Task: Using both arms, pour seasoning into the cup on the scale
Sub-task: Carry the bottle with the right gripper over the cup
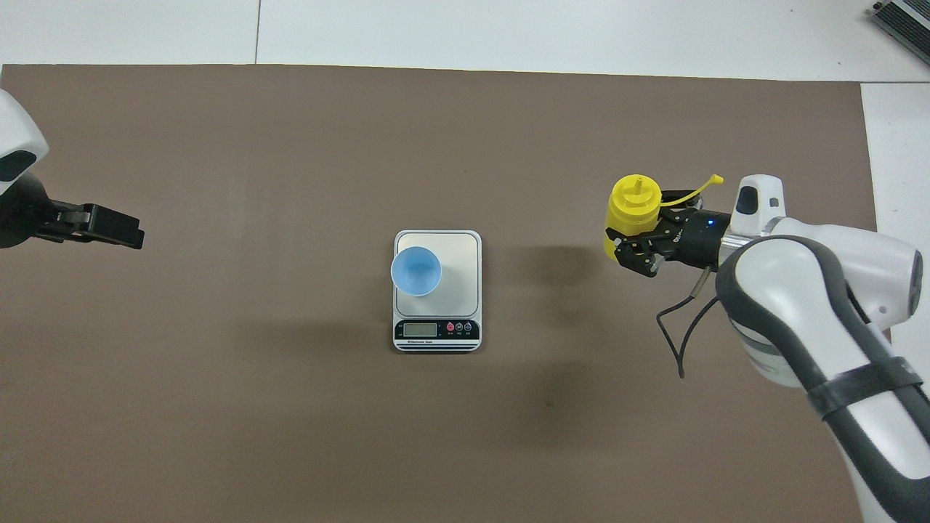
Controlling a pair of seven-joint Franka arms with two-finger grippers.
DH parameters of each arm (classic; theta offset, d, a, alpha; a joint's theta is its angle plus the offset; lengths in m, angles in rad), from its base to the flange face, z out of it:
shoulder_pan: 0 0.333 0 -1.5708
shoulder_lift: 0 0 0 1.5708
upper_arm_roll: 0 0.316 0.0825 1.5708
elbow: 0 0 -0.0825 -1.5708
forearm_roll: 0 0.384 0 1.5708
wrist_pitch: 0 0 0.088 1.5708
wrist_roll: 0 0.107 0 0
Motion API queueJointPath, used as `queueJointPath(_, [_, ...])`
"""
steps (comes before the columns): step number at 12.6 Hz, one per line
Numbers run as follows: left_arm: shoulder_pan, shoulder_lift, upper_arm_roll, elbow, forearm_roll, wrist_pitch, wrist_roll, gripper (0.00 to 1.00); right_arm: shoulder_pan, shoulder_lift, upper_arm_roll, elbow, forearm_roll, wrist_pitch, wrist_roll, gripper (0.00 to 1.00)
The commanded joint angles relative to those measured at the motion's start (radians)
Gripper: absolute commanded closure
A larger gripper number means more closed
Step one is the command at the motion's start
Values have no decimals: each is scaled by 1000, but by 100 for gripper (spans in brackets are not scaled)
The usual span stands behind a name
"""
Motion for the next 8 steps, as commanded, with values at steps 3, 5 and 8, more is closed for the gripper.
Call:
queueJointPath(3, [6,-58,-1,-83,14,37,3,0,128,49,-1,101,-379,32,368,48])
queueJointPath(5, [4,-62,-3,-94,14,34,3,0,168,53,0,120,-593,31,546,48])
queueJointPath(8, [4,-62,-3,-93,14,29,6,0,237,58,-1,131,-850,17,738,48])
